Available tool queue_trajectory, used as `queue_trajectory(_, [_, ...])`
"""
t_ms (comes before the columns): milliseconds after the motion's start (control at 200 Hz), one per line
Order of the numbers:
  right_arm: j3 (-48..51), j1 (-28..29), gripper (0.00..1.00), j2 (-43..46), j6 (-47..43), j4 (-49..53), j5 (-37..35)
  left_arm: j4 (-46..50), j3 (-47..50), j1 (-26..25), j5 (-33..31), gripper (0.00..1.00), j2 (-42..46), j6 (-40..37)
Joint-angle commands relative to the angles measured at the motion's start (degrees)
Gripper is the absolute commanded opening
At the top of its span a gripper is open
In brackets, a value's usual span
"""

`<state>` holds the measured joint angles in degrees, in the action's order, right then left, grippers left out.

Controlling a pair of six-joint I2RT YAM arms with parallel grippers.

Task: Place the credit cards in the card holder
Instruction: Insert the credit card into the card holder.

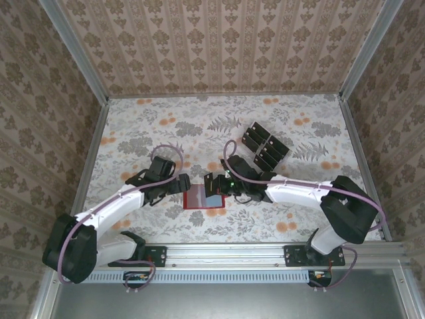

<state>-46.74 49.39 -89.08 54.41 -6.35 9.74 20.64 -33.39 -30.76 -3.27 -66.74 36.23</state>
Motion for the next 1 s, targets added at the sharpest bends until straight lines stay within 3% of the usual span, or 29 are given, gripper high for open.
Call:
queue_trajectory(0, [0.86, 1.36, 0.00, -1.58, 3.93, -4.55, -1.04, 1.73, 0.73, -0.60, -1.28, 1.00, 0.21, -1.29])
queue_trajectory(515, [7.71, 0.64, 0.00, -4.53, 2.93, -4.14, -5.51, 4.44, 0.34, -3.92, -3.22, 1.00, 2.84, -2.21])
queue_trajectory(995, [10.66, -2.28, 0.00, -1.15, 0.97, -0.44, -7.63, -0.05, -2.41, -9.14, -2.59, 1.00, -2.03, -2.89])
